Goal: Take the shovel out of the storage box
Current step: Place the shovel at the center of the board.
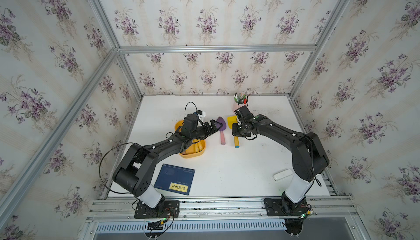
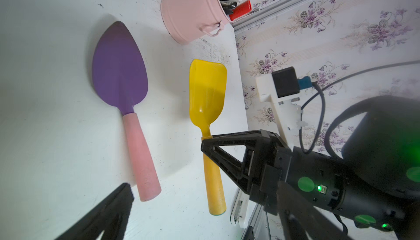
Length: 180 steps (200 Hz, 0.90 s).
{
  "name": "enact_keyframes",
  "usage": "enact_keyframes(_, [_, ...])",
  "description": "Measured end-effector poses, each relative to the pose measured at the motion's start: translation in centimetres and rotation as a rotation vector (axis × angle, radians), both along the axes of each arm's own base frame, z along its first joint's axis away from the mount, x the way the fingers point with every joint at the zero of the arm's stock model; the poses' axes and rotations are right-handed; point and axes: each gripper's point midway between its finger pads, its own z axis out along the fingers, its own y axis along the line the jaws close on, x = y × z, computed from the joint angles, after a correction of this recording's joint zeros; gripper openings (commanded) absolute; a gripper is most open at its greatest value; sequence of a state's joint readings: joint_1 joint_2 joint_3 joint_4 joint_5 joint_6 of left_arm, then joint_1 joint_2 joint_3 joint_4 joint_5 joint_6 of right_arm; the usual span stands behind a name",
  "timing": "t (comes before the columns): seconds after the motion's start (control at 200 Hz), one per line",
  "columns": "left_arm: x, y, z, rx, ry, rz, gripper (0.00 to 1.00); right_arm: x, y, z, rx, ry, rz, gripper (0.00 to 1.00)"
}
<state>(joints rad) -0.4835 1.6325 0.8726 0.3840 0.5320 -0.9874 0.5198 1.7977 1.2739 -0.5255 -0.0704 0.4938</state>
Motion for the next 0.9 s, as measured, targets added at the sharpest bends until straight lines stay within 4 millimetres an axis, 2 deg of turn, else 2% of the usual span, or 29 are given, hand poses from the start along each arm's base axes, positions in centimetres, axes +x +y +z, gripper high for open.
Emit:
enact_keyframes(0.125, [0.4, -1.0, -0.9, 0.011, 0.017, -0.003, 0.98, 0.8, -1.7, -2.1, -0.025, 0.042, -0.043, 0.06])
enact_keyframes(0.235, [0.5, -1.8, -1.3, 0.017, 0.02, -0.018, 0.97, 1.2, -1.1, -2.9, -0.021, 0.06, -0.02, 0.06])
enact_keyframes(0.385, [1.0, -1.7, -2.5, 0.039, 0.034, -0.007, 0.97, 2.1, -0.6, -3.3, -0.017, 0.063, -0.014, 0.07])
enact_keyframes(0.669, [1.0, -1.8, -3.2, 0.054, 0.037, -0.015, 0.97, 2.0, -0.6, -5.2, -0.038, 0.103, -0.011, 0.08])
enact_keyframes(0.899, [1.1, -1.9, -3.1, 0.057, 0.029, -0.02, 0.97, 2.6, -0.7, -5.7, -0.037, 0.106, -0.021, 0.08])
